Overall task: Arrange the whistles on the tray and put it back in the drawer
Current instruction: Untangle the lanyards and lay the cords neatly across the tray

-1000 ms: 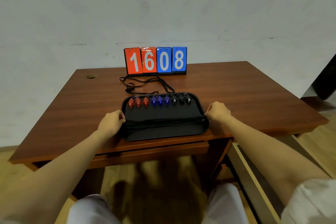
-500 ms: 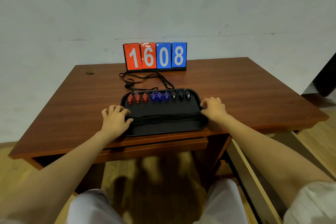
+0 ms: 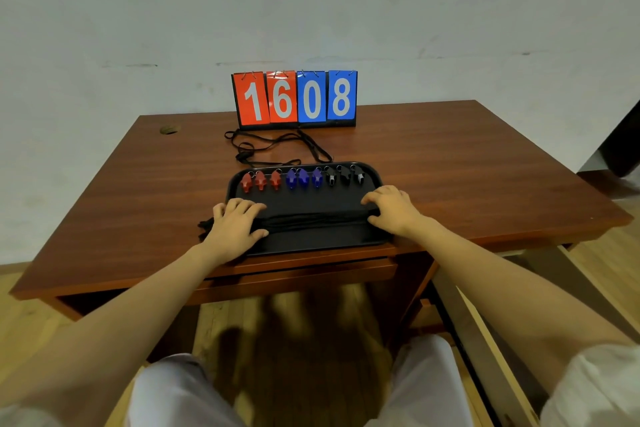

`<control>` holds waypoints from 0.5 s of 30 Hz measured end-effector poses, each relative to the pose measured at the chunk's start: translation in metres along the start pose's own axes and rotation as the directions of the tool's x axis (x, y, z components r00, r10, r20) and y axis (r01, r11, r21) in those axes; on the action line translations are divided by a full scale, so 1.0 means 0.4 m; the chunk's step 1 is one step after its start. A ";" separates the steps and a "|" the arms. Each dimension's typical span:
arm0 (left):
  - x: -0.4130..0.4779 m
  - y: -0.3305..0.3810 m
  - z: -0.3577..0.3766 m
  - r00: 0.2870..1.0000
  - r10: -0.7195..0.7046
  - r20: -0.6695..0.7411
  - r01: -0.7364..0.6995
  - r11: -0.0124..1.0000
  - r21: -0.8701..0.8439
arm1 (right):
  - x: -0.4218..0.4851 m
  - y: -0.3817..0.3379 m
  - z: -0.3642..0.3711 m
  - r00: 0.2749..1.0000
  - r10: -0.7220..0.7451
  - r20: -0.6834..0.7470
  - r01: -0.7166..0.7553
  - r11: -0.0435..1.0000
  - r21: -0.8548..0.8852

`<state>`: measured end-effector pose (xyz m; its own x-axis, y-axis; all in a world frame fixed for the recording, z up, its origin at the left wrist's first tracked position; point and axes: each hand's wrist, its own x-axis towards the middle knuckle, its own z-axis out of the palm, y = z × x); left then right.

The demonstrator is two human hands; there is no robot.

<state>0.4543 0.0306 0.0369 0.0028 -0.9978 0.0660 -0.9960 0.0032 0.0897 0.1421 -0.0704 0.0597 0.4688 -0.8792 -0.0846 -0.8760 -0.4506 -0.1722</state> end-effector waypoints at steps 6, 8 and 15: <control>0.077 0.038 -0.022 0.995 0.082 -0.060 -0.080 0.996 0.032 | 0.086 -0.066 -0.039 0.995 -0.068 -0.071 0.070 0.997 0.022; 0.125 0.047 -0.034 0.995 0.073 -0.073 -0.071 0.997 0.035 | 0.127 -0.084 -0.060 0.992 -0.079 -0.094 0.082 0.996 0.031; 0.334 0.025 -0.077 0.999 -0.026 -0.034 0.027 0.999 0.028 | 0.331 -0.112 -0.125 0.997 -0.034 -0.068 0.041 0.994 0.097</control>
<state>0.4475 -0.1005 0.0773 0.0320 -0.9948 0.0970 -0.9977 -0.0259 0.0634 0.2379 -0.1743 0.1052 0.4895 -0.8719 -0.0113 -0.8411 -0.4687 -0.2699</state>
